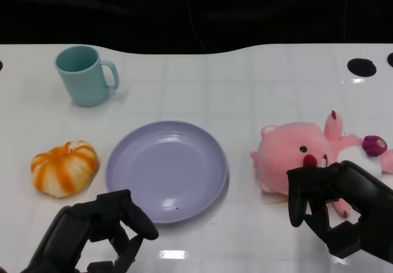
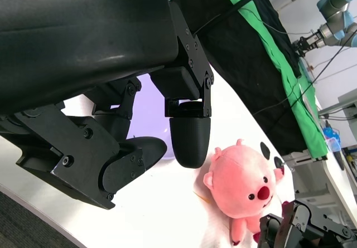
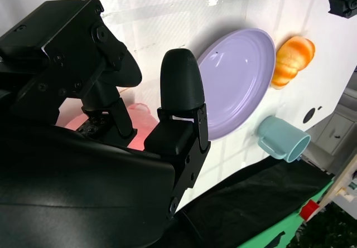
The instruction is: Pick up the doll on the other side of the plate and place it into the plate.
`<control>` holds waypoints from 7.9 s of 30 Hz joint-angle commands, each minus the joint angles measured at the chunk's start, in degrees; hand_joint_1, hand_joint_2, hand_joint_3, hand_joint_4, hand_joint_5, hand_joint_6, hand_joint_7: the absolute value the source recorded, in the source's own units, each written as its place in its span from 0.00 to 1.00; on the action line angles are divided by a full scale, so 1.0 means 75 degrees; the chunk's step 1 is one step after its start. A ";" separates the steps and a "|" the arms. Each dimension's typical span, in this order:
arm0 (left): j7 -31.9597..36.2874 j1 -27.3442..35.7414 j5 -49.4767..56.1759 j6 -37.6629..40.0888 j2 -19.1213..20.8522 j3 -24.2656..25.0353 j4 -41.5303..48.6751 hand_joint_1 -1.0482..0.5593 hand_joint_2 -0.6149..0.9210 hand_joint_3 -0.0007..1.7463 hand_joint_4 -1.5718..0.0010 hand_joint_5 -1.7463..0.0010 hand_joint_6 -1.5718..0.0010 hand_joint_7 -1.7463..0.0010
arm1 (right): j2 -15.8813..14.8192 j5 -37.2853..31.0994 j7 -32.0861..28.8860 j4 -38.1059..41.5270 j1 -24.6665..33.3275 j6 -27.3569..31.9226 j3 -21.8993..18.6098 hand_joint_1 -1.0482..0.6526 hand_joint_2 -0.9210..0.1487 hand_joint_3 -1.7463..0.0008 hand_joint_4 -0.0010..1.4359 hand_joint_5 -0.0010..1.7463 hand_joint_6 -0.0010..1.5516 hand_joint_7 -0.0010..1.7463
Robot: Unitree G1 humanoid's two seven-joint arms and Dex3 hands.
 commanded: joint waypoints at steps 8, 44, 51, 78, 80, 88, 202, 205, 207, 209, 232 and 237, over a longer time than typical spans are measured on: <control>-0.0062 0.0032 -0.0023 -0.0046 0.0099 0.0059 -0.0020 0.60 0.75 0.62 0.50 0.15 0.47 0.36 | -0.0119 0.0101 -0.0009 -0.0023 0.0010 -0.0078 -0.0116 0.67 0.52 0.20 0.57 1.00 0.50 0.85; -0.0043 0.0111 0.0136 0.0114 0.0116 -0.0038 -0.0287 0.62 0.75 0.63 0.51 0.14 0.48 0.35 | -0.0889 -0.2542 -0.0989 -0.0873 -0.0621 -0.0024 -0.0588 0.26 0.07 1.00 0.00 0.22 0.12 0.02; 0.0011 0.0123 0.0132 0.0277 0.0057 -0.0078 -0.0393 0.62 0.75 0.62 0.51 0.14 0.48 0.34 | -0.0982 -0.3197 -0.0493 -0.0743 -0.1118 0.0707 -0.0106 0.23 0.10 1.00 0.00 0.17 0.12 0.02; 0.0022 0.0306 0.0275 0.0338 0.0028 -0.0149 -0.0673 0.62 0.75 0.62 0.52 0.12 0.48 0.34 | -0.0230 -0.4429 -0.1691 0.4889 -0.3713 0.0438 0.2081 0.15 0.02 0.99 0.04 0.15 0.13 0.01; 0.0022 0.0327 0.0287 0.0358 0.0024 -0.0158 -0.0703 0.62 0.75 0.62 0.52 0.13 0.48 0.34 | -0.0092 -0.4396 -0.1911 0.5422 -0.3942 0.0365 0.2177 0.16 0.02 1.00 0.08 0.14 0.15 0.01; 0.0042 0.0408 0.0308 0.0405 -0.0001 -0.0163 -0.0788 0.61 0.75 0.62 0.51 0.13 0.48 0.34 | 0.0514 -0.3659 -0.3475 0.6640 -0.4157 -0.0323 0.1810 0.46 0.06 1.00 0.58 0.39 0.59 0.10; 0.0165 0.0072 0.0635 -0.0224 -0.0054 -0.0376 0.0082 0.58 0.75 0.60 0.51 0.12 0.50 0.33 | 0.1692 -0.3232 -0.1729 0.3305 -0.4775 -0.1594 0.2731 0.13 0.00 0.91 0.00 0.28 0.10 0.02; 0.0157 0.0052 0.0644 -0.0256 -0.0033 -0.0378 0.0111 0.58 0.75 0.60 0.52 0.13 0.51 0.32 | 0.1439 -0.2808 -0.1511 0.2813 -0.4346 -0.1643 0.2461 0.15 0.00 0.93 0.00 0.31 0.12 0.03; 0.0154 0.0042 0.0606 -0.0282 -0.0047 -0.0380 0.0139 0.59 0.75 0.61 0.51 0.13 0.51 0.31 | 0.1312 -0.2486 -0.1397 0.2611 -0.4078 -0.1746 0.2278 0.16 0.00 0.93 0.00 0.33 0.12 0.03; 0.0166 0.0037 0.0601 -0.0300 -0.0064 -0.0386 0.0160 0.59 0.75 0.61 0.51 0.13 0.51 0.31 | 0.1206 -0.2082 -0.1274 0.2442 -0.3793 -0.1861 0.2075 0.18 0.00 0.95 0.00 0.37 0.14 0.04; 0.0162 -0.0041 0.0582 -0.0225 -0.0064 -0.0347 0.0133 0.59 0.76 0.60 0.51 0.13 0.49 0.33 | 0.0172 0.0414 -0.0633 0.0047 -0.0321 -0.1345 -0.0021 0.58 0.00 0.96 0.51 0.80 0.48 0.58; 0.0152 0.0106 0.0580 -0.0183 -0.0047 -0.0336 0.0001 0.60 0.75 0.60 0.50 0.11 0.48 0.34 | -0.0007 0.0770 -0.0411 -0.0747 0.0432 -0.0709 -0.0355 0.69 0.39 0.42 0.56 0.83 0.49 0.68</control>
